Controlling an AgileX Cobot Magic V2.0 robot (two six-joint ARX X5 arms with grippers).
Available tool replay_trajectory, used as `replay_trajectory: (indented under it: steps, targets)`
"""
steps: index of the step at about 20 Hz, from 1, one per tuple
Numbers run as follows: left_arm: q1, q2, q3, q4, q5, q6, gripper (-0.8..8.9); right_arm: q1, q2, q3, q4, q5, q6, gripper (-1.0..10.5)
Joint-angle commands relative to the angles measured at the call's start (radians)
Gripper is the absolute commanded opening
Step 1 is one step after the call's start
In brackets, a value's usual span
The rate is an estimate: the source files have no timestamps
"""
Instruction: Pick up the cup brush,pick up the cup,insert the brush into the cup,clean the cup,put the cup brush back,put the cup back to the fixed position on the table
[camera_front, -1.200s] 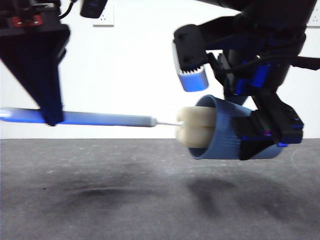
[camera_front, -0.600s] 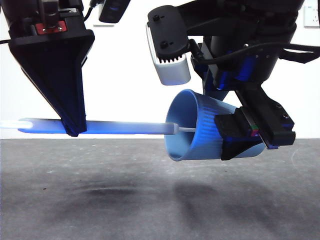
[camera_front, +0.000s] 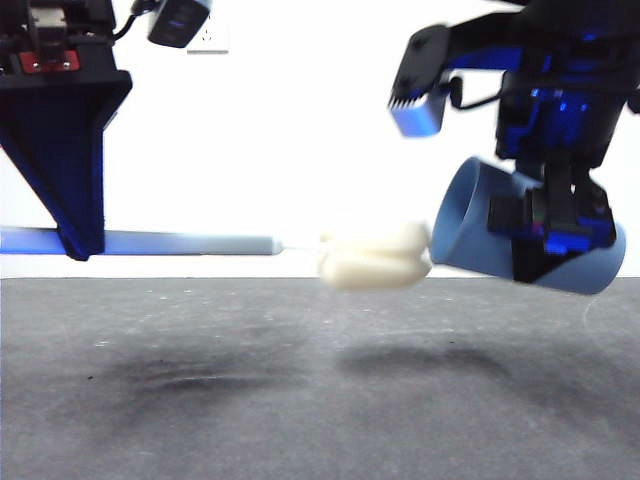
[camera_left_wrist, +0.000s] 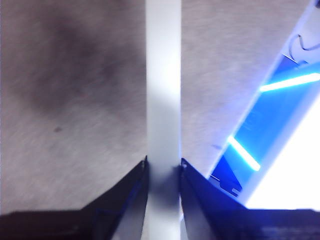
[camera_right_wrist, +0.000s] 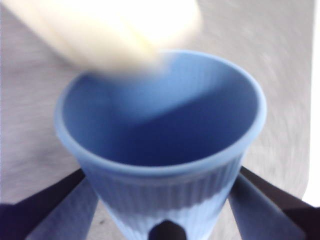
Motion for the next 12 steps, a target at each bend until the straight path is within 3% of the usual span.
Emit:
replay_trajectory:
  steps: [1, 4, 6, 12]
  targets:
    - [0.040, -0.001, 0.000, 0.000, -0.002, -0.008, -0.09, -0.043, -0.050, 0.002, 0.005, 0.003, 0.121, -0.2]
    - [0.093, -0.001, 0.000, 0.040, 0.002, -0.053, -0.09, -0.084, -0.134, 0.002, 0.008, -0.008, 0.231, -0.2]
    - [0.134, -0.001, 0.000, 0.091, 0.003, -0.122, -0.09, -0.091, -0.196, 0.002, 0.016, -0.063, 0.313, -0.2]
    - [0.249, 0.003, 0.000, 0.333, 0.060, -0.433, -0.09, -0.091, -0.359, 0.002, 0.073, -0.236, 0.638, -0.2]
